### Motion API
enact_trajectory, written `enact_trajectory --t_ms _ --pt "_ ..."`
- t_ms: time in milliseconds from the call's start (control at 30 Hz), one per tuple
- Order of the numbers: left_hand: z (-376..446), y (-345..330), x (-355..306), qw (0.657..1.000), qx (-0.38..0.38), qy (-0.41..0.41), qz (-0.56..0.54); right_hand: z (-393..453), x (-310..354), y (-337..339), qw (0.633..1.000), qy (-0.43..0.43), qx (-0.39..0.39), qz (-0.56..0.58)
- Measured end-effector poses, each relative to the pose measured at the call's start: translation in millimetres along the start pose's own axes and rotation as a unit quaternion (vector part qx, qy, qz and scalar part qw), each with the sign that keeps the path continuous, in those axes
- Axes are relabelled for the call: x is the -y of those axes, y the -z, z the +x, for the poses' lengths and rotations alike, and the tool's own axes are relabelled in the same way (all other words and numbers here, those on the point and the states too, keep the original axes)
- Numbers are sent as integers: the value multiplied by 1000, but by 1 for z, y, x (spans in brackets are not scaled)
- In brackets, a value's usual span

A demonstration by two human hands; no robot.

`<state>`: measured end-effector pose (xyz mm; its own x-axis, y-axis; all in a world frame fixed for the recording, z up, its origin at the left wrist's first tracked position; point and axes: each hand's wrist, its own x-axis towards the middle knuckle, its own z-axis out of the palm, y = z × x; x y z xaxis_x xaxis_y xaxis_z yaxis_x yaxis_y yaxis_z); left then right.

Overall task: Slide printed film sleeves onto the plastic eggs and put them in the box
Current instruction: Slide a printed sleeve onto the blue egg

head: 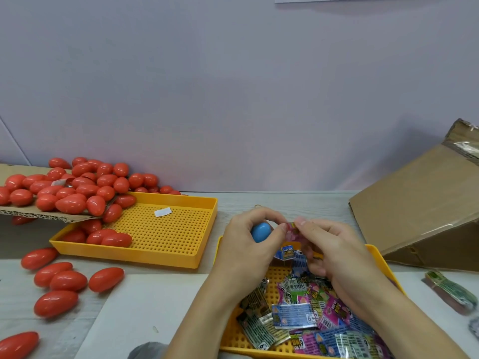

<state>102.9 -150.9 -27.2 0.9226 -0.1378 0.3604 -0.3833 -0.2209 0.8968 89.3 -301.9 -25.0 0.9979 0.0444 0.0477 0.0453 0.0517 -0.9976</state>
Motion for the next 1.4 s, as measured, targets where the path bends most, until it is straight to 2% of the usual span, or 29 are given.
enact_trajectory --t_ms 167,267,433,600,700,767,833,933,1033,1167,1400 --pt "1 -1 0 1000 -15 16 -12 -3 2 1 998 21 52 39" --pt "0 -2 -1 998 1 42 -35 -3 1 3 998 33 51 25" --pt "0 0 -3 995 -26 50 -79 -6 4 1 996 37 79 34" --pt "0 0 -1 1000 -13 15 -13 2 -6 3 997 64 -38 -18" --pt "0 -1 1 1000 -7 13 0 4 -8 4 995 71 -65 1" --pt "0 0 0 999 -10 24 -29 5 -7 4 994 77 -78 2" --pt "0 2 0 993 -12 75 -94 5 -7 4 989 94 -113 -29" --pt "2 1 1 968 -21 137 -211 2 -6 0 959 158 -156 -176" --pt "2 0 1 971 -33 137 -192 -2 -6 -4 935 195 -160 -248" --pt "1 2 2 989 -33 90 -109 -2 -6 -2 944 189 -158 -221" --pt "2 2 1 985 -43 103 -130 1 -5 -1 961 173 -161 -144"
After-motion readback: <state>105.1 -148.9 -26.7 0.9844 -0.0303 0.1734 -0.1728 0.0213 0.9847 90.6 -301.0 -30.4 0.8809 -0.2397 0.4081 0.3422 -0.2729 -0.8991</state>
